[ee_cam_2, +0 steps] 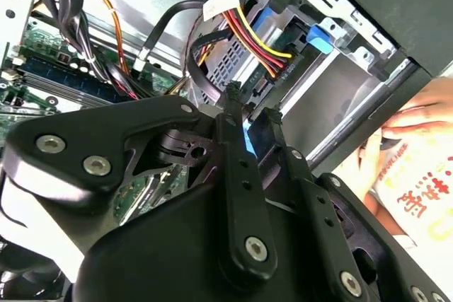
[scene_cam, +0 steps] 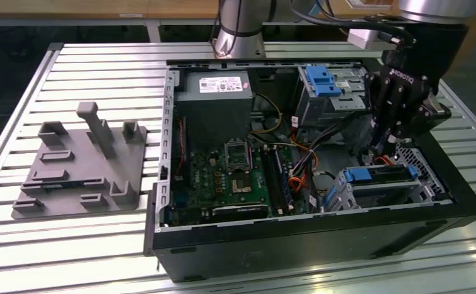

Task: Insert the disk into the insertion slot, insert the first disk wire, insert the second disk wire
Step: 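Insert the second disk wire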

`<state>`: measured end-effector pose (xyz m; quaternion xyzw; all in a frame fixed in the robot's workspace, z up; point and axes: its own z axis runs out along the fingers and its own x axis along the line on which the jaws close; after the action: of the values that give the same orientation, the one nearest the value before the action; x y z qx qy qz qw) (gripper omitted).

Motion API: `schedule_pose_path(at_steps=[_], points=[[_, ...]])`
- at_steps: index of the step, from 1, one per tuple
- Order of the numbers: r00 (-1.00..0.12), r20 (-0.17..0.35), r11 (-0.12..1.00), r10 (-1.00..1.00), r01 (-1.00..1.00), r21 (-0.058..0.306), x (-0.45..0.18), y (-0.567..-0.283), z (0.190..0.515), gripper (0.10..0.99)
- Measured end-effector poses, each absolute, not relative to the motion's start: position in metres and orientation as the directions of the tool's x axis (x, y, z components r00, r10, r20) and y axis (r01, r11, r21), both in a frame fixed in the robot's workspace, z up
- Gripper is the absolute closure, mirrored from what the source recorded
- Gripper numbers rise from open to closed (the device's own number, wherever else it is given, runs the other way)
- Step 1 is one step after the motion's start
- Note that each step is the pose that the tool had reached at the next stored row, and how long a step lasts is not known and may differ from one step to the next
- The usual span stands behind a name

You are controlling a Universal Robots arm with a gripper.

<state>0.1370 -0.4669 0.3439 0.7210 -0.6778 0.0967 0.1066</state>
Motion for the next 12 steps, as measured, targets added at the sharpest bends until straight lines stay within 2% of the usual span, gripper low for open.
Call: schedule_pose_path(at_steps=[12], points=[[0.082,0.358,-0.078,-0.93,-0.997,0.025,0.1325,-0.4577,0.3393,0.78]])
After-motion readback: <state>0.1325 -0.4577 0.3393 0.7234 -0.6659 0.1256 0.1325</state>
